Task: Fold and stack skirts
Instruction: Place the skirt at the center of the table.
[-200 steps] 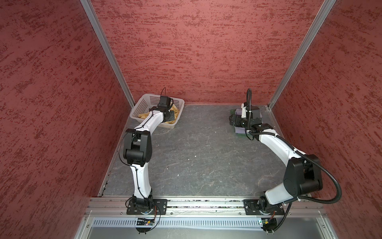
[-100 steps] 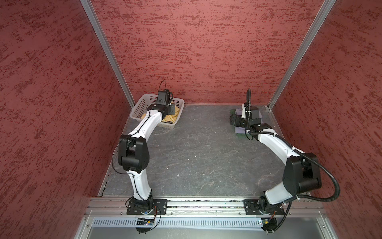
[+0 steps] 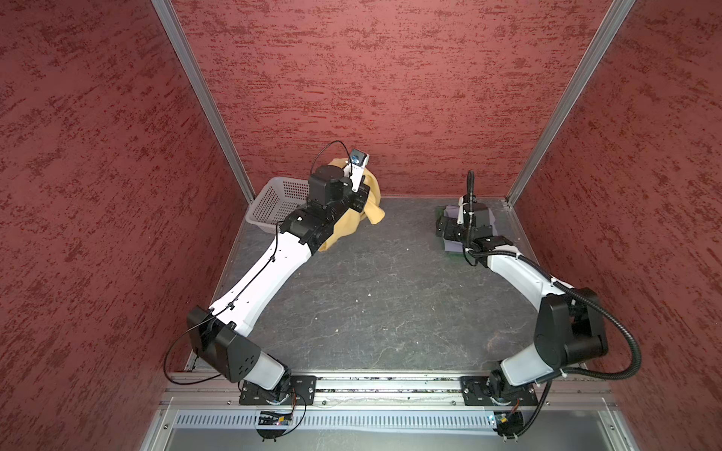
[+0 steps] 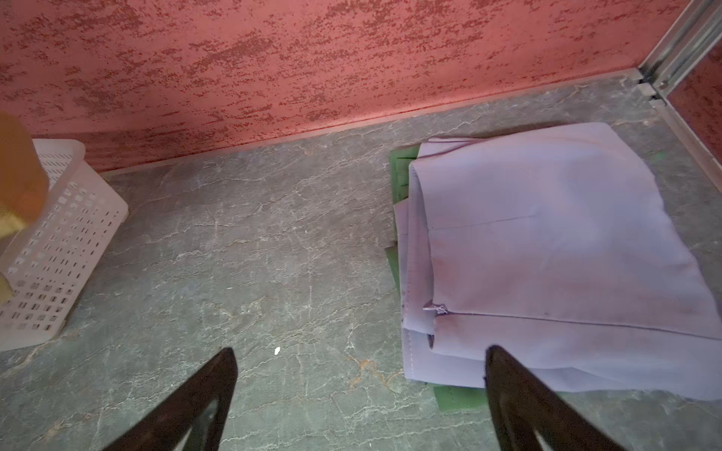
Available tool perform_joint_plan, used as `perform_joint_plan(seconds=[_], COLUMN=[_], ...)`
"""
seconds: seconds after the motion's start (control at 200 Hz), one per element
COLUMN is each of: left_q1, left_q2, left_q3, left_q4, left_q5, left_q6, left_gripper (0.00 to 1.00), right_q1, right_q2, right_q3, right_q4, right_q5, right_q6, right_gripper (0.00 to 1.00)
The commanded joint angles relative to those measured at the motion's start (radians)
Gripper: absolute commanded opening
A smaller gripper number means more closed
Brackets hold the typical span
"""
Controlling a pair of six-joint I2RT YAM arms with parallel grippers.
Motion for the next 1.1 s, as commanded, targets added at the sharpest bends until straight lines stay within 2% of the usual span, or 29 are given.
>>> perform_joint_plan(seconds=[0.0, 0.175, 0.301, 0.431, 0.526, 0.772, 0.802, 0.847, 0.907, 0.952, 0.992, 1.092], left_q1=[-0.048, -0.139, -0.168, -0.165, -0.157, -0.069, -0.061, -0.053, -0.047, -0.047, -0.047, -0.047], left_q2=[-0.03, -0.019, 0.038, 0.129, 0.2, 0.338, 0.348, 0.354, 0.357, 0.35, 0.337, 0.289], left_q3=[-0.046, -0.145, -0.214, -0.262, -0.267, -0.25, -0.251, -0.251, -0.253, -0.258, -0.265, -0.298], left_q4=[0.054, 0.071, 0.096, 0.118, 0.107, 0.051, 0.051, 0.049, 0.048, 0.052, 0.059, 0.082], left_q5=[0.087, 0.152, 0.158, 0.134, 0.065, 0.033, 0.044, 0.056, 0.07, 0.076, 0.081, 0.086], left_q6=[0.041, 0.001, -0.083, -0.158, -0.187, -0.304, -0.31, -0.32, -0.33, -0.332, -0.334, -0.336], left_gripper=[0.0, 0.0, 0.0, 0.0, 0.0, 0.0, 0.05, 0.22, 0.51, 0.68, 0.77, 0.9], right_q1=[-0.003, -0.054, -0.055, -0.054, -0.053, -0.031, -0.025, -0.017, 0.0, 0.016, 0.031, 0.073], right_q2=[-0.045, -0.068, -0.092, -0.096, -0.096, -0.097, -0.097, -0.097, -0.096, -0.096, -0.096, -0.096], right_q3=[-0.019, -0.033, -0.054, -0.053, -0.058, -0.095, -0.099, -0.105, -0.112, -0.116, -0.117, -0.115], right_q4=[0.044, 0.019, 0.016, -0.016, -0.03, -0.024, -0.021, -0.014, -0.005, 0.0, -0.002, -0.009], right_q5=[0.073, -0.043, -0.044, -0.058, -0.091, -0.108, -0.109, -0.116, -0.115, -0.112, -0.102, -0.074], right_q6=[0.009, 0.075, 0.06, 0.035, 0.03, 0.007, 0.003, -0.008, -0.028, -0.051, -0.072, -0.125], right_gripper=[0.99, 0.99, 0.99, 0.98, 0.96, 0.91, 0.9, 0.88, 0.85, 0.83, 0.81, 0.79])
